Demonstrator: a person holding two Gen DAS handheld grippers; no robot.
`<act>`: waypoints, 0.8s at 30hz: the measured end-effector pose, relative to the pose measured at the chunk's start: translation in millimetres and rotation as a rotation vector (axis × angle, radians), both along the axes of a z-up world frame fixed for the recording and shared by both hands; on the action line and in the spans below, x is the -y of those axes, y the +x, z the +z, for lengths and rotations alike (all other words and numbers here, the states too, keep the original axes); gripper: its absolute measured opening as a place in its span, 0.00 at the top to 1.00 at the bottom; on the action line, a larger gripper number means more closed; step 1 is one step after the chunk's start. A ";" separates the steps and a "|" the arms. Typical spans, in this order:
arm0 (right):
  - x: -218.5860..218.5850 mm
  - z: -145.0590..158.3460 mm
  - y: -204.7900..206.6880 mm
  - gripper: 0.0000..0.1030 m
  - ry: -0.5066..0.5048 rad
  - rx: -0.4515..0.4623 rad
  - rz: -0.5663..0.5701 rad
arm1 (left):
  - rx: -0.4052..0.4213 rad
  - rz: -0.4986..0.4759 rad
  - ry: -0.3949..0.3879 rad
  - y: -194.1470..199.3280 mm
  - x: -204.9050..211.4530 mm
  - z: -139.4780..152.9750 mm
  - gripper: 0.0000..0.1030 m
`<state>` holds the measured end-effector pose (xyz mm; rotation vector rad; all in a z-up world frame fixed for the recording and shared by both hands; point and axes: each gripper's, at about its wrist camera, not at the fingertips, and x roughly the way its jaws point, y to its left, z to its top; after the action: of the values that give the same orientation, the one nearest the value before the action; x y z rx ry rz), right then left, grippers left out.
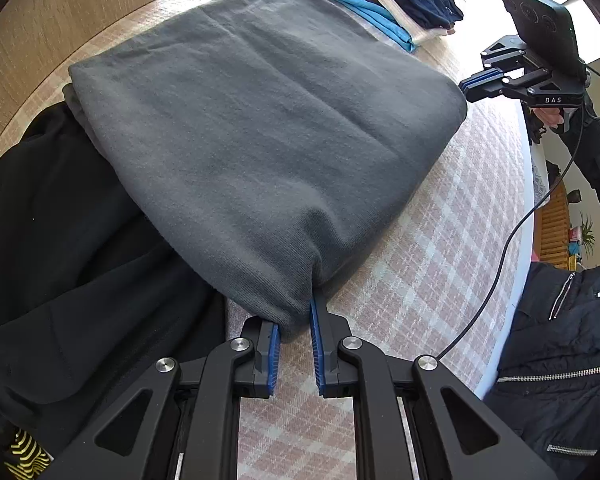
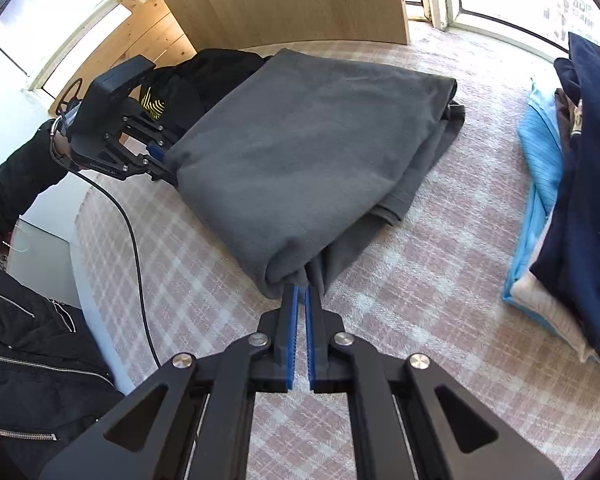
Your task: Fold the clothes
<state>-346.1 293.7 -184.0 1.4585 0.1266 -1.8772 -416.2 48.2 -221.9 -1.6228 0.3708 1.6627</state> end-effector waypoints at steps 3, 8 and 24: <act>-3.3 -13.1 -10.9 0.96 -0.022 0.068 -0.025 | -0.002 -0.001 0.002 0.2 1.6 3.7 0.88; 5.2 -14.4 -9.9 0.96 -0.050 0.096 -0.018 | -0.002 0.001 0.009 1.1 2.9 6.8 0.88; 23.4 -24.4 -20.9 0.80 -0.023 0.138 0.002 | -0.011 -0.013 0.006 23.4 -8.9 -9.6 0.88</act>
<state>-367.0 270.4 -208.4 1.5661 0.0402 -1.7645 -392.8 57.1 -231.5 -1.6038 0.3805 1.6626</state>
